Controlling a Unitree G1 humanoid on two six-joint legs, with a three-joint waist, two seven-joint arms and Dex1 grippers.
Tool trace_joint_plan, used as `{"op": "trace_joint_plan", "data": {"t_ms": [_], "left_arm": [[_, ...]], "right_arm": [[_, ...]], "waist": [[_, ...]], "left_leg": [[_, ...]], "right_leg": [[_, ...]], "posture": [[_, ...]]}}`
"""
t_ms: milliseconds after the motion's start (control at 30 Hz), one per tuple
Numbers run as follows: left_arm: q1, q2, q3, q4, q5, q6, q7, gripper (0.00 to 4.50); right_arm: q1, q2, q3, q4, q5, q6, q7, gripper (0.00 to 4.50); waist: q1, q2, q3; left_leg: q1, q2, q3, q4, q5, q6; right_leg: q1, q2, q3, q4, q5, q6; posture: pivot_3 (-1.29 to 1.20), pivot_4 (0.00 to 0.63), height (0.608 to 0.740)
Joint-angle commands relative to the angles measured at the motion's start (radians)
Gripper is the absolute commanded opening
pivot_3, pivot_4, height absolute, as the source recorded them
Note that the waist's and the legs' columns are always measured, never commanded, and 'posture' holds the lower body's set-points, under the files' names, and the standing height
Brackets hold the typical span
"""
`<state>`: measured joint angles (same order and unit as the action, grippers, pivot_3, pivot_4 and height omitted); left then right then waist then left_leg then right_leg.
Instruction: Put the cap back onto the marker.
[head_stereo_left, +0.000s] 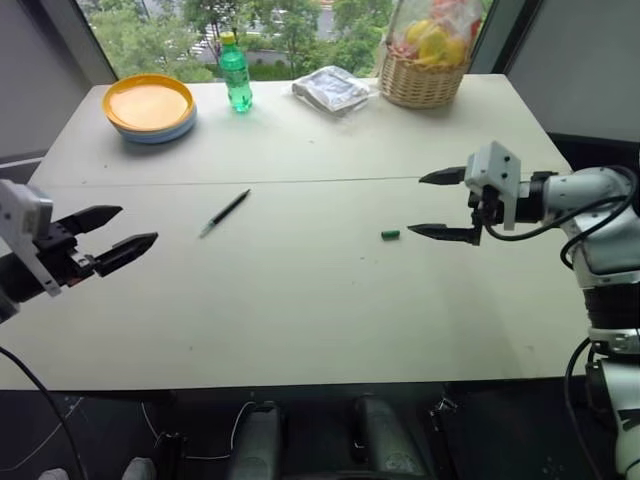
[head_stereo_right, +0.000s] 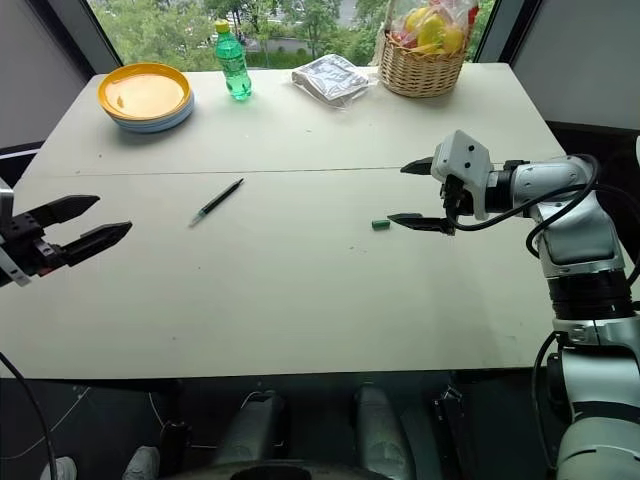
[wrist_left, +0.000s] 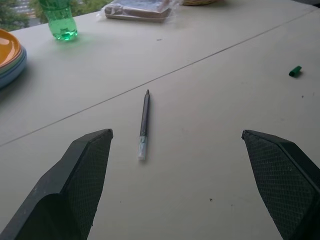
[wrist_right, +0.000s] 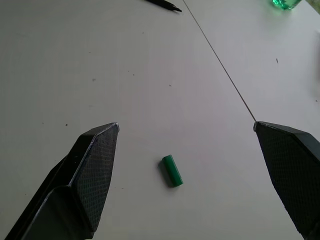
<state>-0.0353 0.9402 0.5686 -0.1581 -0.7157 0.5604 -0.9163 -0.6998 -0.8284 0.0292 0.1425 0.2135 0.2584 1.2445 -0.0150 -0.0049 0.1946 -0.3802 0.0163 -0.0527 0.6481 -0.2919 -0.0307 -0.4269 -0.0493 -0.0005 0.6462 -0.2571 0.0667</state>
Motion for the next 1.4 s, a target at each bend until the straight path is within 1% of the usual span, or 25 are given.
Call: {"op": "trace_joint_plan", "data": {"t_ms": [33,967,1133,1267,1400], "left_arm": [[-0.003,0.009,0.036,-0.009,0.018,-0.033,-0.005,4.38],[0.029,-0.033,0.043,0.017,0.070,-0.084,0.009,4.38],[-0.053,-0.112,-0.013,0.078,0.098,-0.106,0.098,4.38],[-0.155,-0.220,-0.125,0.202,0.201,-0.192,0.177,4.38],[-0.260,-0.303,-0.211,0.322,0.255,-0.260,0.192,4.38]], "right_arm": [[-0.008,-0.007,-0.012,-0.033,0.015,-0.001,-0.002,4.45],[0.010,0.031,0.003,-0.079,0.015,0.023,-0.037,4.45],[0.028,0.044,0.007,-0.100,0.017,0.032,-0.052,4.45],[0.042,0.076,0.012,-0.109,0.018,0.034,-0.078,4.45],[0.062,0.095,0.020,-0.122,0.016,0.030,-0.094,4.45]], "waist": [[0.000,0.000,0.000],[0.000,0.000,0.000],[0.002,0.000,0.000],[0.004,0.000,0.000],[0.004,-0.001,-0.001]], "left_leg": [[0.000,0.000,0.000,0.000,0.000,0.000],[0.000,0.000,0.000,0.001,0.000,0.000],[0.001,0.000,0.000,0.002,0.000,0.000],[0.001,0.000,0.000,0.003,0.002,-0.003],[0.001,0.000,-0.001,0.003,0.004,-0.007]], "right_leg": [[0.000,0.000,0.000,0.000,0.000,0.000],[0.000,0.000,0.000,0.002,0.000,0.000],[0.000,0.000,0.000,0.003,0.000,0.000],[0.001,0.000,0.000,0.004,0.000,0.001],[0.001,0.000,0.000,0.004,0.001,0.001]], "posture": [[0.00,0.150,0.740],[0.00,0.150,0.740],[0.00,0.150,0.740],[0.00,0.150,0.740],[0.00,0.150,0.740]]}}
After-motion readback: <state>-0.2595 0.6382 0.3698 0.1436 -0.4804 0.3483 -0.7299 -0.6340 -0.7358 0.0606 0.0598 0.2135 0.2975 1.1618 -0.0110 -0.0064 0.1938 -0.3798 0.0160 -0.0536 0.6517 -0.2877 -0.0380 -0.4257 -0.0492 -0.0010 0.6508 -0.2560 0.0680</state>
